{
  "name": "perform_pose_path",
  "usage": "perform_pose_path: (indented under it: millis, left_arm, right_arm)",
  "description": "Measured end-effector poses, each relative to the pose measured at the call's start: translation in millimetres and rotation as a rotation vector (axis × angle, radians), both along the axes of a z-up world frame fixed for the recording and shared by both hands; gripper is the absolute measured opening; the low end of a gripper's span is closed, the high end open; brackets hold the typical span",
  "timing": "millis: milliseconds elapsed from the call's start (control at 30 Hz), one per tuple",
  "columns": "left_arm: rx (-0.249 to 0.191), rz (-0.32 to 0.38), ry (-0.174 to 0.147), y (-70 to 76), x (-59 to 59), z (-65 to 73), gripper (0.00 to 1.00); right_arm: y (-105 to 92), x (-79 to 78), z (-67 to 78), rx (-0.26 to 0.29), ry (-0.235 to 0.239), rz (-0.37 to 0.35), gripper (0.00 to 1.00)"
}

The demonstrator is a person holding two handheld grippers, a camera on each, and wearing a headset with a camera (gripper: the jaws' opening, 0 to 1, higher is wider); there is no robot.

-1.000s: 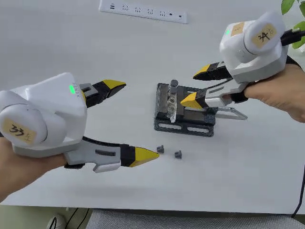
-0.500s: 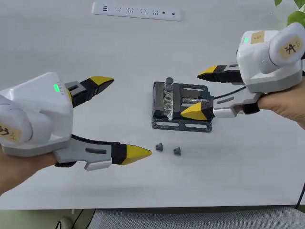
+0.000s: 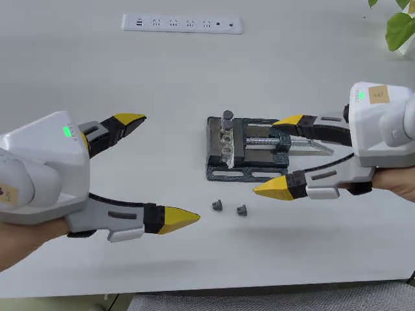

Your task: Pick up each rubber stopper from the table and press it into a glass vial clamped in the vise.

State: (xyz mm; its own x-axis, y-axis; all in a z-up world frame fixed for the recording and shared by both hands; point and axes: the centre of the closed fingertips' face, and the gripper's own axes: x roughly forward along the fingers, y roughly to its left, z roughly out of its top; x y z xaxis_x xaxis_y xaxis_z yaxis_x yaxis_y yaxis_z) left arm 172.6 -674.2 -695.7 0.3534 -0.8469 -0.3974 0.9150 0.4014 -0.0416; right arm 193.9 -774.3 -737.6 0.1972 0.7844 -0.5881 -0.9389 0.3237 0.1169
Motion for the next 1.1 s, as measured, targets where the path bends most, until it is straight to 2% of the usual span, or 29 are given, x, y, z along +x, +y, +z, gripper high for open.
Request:
perform_pose_path:
  millis: [300, 500, 900, 1100]
  left_arm:
    - [0.002, 0.006, 0.014, 1.6, 0.1, -3.2, 0.99]
    - [0.003, 0.008, 0.016, 4.8, 0.4, -3.8, 0.99]
    - [0.010, 0.009, 0.027, 3.8, -1.0, -6.6, 0.99]
    - [0.012, 0.010, 0.033, 3.8, -1.5, -7.3, 0.99]
  right_arm:
    - [-7.0, -24.3, -24.7, -0.006, 0.037, 0.010, 0.66]
    - [-1.4, -35.1, -38.6, -0.010, 0.057, 0.023, 0.58]
    - [6.4, -42.2, -69.9, -0.048, 0.076, 0.081, 0.41]
    - [11.3, -43.9, -80.6, -0.071, 0.066, 0.117, 0.30]
